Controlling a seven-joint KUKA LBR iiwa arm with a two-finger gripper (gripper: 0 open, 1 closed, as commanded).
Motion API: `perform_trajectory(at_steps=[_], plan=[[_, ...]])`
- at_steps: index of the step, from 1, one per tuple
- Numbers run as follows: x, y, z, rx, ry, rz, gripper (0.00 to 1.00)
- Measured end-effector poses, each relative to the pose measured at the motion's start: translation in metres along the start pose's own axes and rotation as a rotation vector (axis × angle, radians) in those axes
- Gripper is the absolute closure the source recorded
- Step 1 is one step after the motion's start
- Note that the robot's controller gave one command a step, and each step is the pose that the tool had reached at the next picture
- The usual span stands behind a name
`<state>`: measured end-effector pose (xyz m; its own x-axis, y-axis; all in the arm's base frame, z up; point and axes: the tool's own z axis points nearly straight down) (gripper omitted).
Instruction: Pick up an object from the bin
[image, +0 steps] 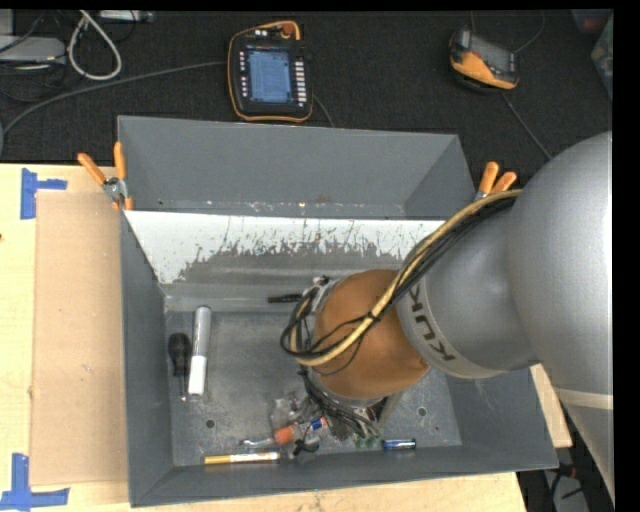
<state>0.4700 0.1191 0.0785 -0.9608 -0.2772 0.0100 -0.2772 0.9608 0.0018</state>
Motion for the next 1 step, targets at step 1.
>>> perform_trajectory(at_steps=[1], plan=[[-0.0003,0.0006,-0.0997,0.0,-0.004,0.003,1.0]])
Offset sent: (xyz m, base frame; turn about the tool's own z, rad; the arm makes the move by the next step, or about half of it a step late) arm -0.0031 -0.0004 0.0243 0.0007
